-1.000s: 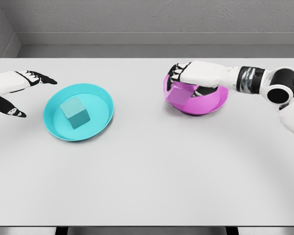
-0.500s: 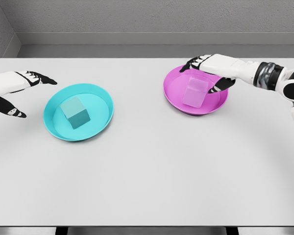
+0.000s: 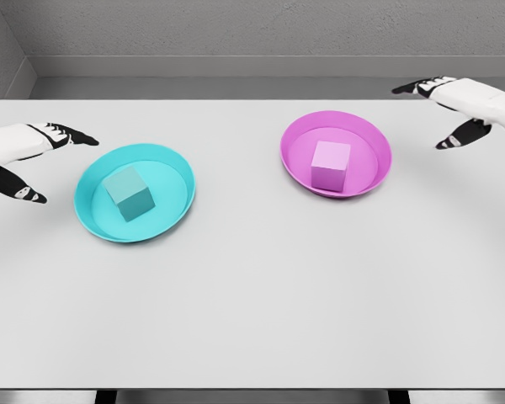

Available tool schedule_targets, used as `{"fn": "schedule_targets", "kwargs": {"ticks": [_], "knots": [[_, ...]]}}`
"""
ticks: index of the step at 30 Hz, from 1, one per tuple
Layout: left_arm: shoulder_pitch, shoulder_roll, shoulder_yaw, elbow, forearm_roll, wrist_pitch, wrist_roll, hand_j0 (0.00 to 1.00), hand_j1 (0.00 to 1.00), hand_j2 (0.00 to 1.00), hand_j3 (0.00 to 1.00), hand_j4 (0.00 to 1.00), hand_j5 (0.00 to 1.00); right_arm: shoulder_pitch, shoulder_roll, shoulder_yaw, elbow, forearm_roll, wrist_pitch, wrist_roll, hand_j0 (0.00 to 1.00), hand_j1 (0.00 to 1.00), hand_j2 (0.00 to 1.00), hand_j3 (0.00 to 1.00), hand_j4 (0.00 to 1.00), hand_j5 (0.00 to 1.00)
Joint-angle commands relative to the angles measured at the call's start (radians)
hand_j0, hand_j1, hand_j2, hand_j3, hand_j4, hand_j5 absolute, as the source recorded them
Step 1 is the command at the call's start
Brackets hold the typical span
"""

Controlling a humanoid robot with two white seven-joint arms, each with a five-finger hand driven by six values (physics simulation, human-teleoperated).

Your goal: Place the blocks in the corresponding plates according to their colors

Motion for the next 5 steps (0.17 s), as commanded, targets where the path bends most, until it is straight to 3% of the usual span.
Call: {"fn": "schedule_targets", "kwargs": {"ticks": [1,5], "knots": [[0.0,0.0,0.0,0.005,0.008,0.003,0.0,1.0,1.0,1.0,1.0,1.0,1.0,0.0,-0.005,-0.005,0.003,-0.007,0.003,0.0,1.0,1.0,1.0,1.0,1.0,1.0],[0.0,0.0,0.0,0.022,0.008,0.003,0.0,1.0,1.0,1.0,1.0,1.0,1.0,0.0,-0.005,-0.002,0.003,-0.004,0.003,0.0,1.0,1.0,1.0,1.0,1.0,1.0]]}}
